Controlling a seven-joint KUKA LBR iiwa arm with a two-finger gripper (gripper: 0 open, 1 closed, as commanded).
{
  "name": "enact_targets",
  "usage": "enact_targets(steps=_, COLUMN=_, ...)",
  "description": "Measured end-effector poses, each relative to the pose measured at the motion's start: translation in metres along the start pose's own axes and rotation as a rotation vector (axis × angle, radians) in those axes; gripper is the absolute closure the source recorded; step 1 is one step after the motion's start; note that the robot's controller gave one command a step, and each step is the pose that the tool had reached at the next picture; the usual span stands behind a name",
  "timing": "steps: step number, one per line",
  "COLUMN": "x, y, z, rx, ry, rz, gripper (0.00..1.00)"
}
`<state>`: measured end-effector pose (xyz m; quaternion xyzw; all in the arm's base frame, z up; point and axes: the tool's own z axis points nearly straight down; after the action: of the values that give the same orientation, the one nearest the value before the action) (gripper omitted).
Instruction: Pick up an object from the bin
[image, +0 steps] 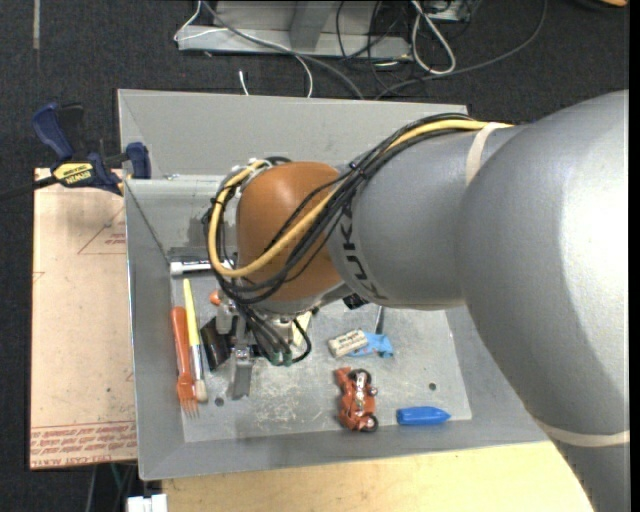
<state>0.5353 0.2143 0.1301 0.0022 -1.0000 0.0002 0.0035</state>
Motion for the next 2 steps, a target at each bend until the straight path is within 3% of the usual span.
enact_targets(steps=1, x=-0.002, y=-0.001, z=-0.005, rx=-0.001, ry=-0.007, rz=0.004, gripper=0.0)
enact_targets(steps=2, x=-0.015, y=-0.023, z=0.049, rx=-0.006, ry=-0.015, rz=0.169, gripper=0.0)
